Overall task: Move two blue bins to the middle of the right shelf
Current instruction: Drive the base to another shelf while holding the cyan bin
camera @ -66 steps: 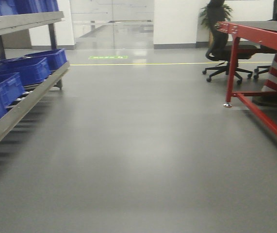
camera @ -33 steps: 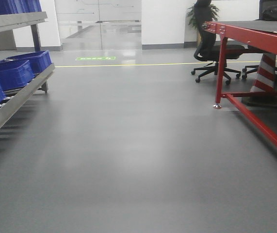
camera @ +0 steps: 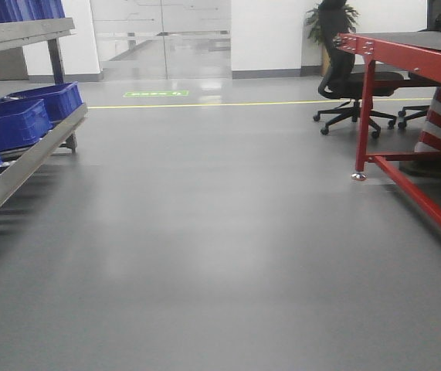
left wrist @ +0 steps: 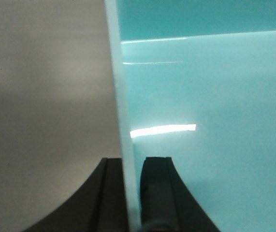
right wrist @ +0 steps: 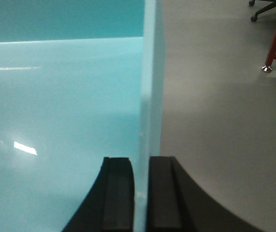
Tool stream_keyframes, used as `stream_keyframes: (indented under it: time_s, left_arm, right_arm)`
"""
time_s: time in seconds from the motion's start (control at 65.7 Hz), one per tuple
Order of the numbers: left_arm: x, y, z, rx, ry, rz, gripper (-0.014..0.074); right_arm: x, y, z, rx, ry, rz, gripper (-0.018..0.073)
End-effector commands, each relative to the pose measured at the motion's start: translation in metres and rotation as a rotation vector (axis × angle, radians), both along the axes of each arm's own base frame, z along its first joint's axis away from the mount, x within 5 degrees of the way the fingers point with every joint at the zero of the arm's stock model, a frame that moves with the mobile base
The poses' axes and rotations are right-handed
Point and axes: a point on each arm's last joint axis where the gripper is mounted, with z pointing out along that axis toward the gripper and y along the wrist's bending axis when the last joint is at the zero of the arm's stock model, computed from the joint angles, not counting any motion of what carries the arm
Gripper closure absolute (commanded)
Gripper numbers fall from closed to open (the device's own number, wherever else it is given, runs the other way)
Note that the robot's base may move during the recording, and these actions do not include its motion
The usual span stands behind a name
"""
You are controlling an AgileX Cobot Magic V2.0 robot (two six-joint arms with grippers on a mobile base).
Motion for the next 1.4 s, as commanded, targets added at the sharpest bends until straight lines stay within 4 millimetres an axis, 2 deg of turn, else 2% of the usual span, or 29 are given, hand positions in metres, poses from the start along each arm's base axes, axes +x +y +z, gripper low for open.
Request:
stream_keyframes:
  time_s: [0.0, 1.386]
  left_arm:
    - [-0.0024, -0.0005, 0.008, -0.017, -0.047, -0.015, 0.0707]
    - [-0.0024, -0.0005, 0.008, -0.017, -0.047, -0.015, 0.0707]
  right_arm:
    - [-0.0058, -0.0015, 0.0154, 0.043, -0.088, 0.001, 0.0711]
    - [-0.0058, -0.0015, 0.0154, 0.043, -0.088, 0.001, 0.0711]
